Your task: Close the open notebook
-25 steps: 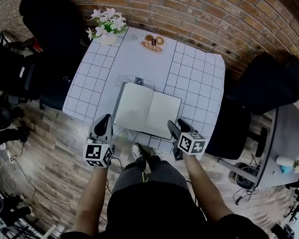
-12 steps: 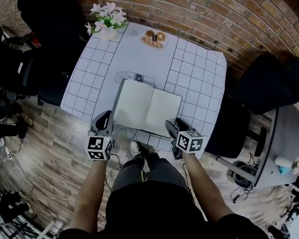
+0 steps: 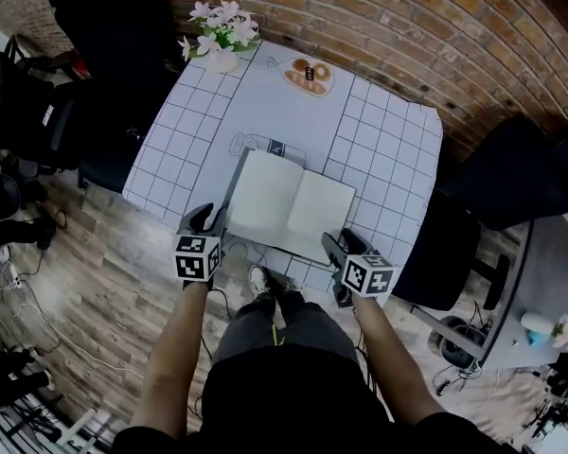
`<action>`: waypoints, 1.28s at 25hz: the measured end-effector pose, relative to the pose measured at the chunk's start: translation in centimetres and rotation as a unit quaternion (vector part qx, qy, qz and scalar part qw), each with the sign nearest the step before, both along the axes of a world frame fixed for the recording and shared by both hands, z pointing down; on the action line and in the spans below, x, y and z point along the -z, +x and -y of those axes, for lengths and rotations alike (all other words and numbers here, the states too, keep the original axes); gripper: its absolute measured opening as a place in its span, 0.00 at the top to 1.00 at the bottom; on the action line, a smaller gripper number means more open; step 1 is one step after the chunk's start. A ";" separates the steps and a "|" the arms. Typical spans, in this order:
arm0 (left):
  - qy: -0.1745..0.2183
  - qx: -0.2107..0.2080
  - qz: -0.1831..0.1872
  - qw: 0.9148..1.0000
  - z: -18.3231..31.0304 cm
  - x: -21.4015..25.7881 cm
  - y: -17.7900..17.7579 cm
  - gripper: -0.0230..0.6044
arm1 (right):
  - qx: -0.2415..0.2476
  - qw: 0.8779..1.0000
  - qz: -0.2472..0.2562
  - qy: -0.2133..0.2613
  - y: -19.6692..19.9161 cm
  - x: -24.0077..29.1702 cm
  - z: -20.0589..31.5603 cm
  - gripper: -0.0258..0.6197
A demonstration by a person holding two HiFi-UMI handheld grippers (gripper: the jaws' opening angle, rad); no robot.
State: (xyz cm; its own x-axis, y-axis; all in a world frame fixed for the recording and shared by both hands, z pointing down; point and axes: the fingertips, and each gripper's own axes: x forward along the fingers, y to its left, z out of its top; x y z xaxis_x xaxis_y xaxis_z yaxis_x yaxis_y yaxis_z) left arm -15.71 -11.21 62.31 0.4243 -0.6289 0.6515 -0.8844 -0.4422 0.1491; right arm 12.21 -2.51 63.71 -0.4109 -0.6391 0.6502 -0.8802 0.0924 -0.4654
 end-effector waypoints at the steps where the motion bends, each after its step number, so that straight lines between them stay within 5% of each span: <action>1: -0.007 -0.002 0.009 1.000 0.0 -0.4 0.1 0.79 | 0.001 1.000 -0.001 0.000 0.0 0.0 0.0 0.58; 11: -0.035 0.012 0.039 0.999 0.1 -2.4 0.2 0.73 | 0.014 1.000 -0.004 -0.003 0.0 -0.1 0.0 0.58; 17: -0.066 0.035 -0.006 0.997 -0.1 -2.8 0.5 0.78 | 0.015 1.000 -0.004 -0.003 0.1 -0.1 0.0 0.58; 20: -0.069 0.053 -0.014 0.996 0.2 -2.9 -0.7 0.61 | 0.017 1.000 -0.002 -0.004 0.0 -0.1 0.0 0.58; 27: -0.074 0.052 -0.067 0.994 -0.1 -2.5 0.1 0.57 | 0.017 1.000 -0.007 -0.003 0.2 -0.1 0.0 0.58; 29: -0.076 0.042 -0.067 0.994 -0.4 -2.6 0.9 0.67 | 0.018 1.000 -0.007 -0.004 0.2 -0.1 0.0 0.58; 32: -0.069 0.036 -0.042 0.996 -0.6 -2.7 1.4 0.69 | 0.019 1.000 -0.005 -0.007 0.2 -0.1 0.0 0.58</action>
